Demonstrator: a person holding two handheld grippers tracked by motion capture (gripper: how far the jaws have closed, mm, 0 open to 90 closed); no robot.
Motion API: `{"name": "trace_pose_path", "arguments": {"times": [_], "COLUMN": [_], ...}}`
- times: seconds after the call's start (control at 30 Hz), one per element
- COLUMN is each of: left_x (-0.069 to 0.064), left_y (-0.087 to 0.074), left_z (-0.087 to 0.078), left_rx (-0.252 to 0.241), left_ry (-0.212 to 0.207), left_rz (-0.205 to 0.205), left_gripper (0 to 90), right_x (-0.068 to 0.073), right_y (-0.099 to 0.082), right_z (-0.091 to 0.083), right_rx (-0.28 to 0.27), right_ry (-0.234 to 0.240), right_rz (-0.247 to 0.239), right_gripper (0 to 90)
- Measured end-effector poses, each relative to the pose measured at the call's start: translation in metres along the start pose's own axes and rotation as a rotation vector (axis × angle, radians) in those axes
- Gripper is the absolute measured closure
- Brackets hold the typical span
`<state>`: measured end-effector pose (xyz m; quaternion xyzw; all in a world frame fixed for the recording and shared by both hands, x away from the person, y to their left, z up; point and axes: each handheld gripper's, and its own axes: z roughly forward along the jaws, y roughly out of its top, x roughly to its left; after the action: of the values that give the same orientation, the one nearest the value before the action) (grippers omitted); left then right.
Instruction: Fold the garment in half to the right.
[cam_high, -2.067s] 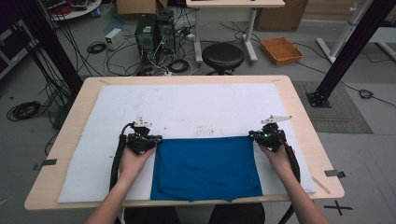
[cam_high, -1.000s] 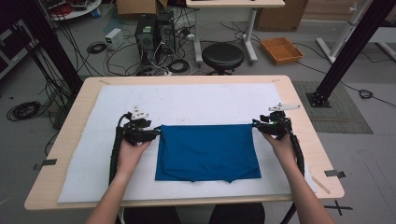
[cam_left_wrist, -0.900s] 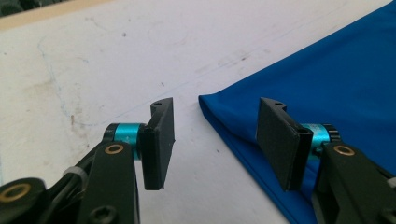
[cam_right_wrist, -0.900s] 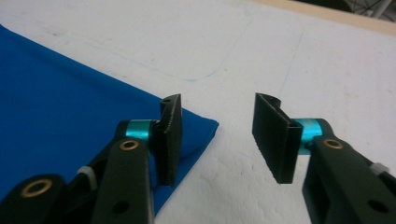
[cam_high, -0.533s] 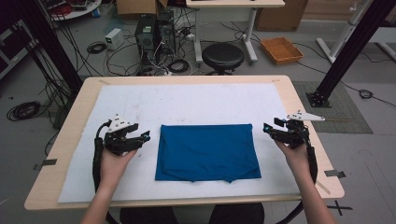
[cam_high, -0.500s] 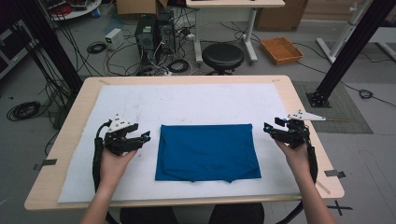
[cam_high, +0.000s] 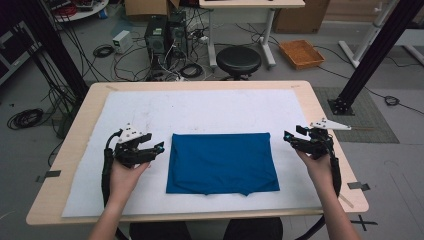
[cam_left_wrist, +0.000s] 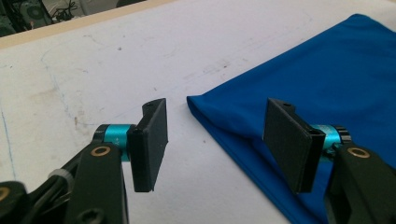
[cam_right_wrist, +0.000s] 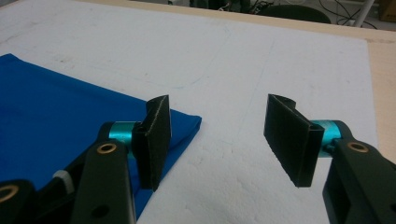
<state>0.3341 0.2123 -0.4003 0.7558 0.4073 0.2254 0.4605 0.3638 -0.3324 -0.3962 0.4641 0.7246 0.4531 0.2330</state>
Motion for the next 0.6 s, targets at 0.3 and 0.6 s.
{"name": "trace_pose_path", "arguments": {"times": [0.3, 0.6], "left_x": [-0.003, -0.017], "left_y": [0.002, -0.010], "left_z": [-0.003, -0.014], "left_rx": [0.035, 0.041], "left_ry": [0.025, -0.018], "left_rz": [-0.042, -0.117], "left_gripper": [40.5, 40.8], "right_x": [0.000, -0.003], "right_y": [-0.002, -0.005], "right_z": [0.002, -0.004], "right_rx": [0.011, 0.004], "right_ry": [-0.004, -0.016], "right_rz": [-0.010, -0.006], "right_gripper": [41.8, 42.1]}}
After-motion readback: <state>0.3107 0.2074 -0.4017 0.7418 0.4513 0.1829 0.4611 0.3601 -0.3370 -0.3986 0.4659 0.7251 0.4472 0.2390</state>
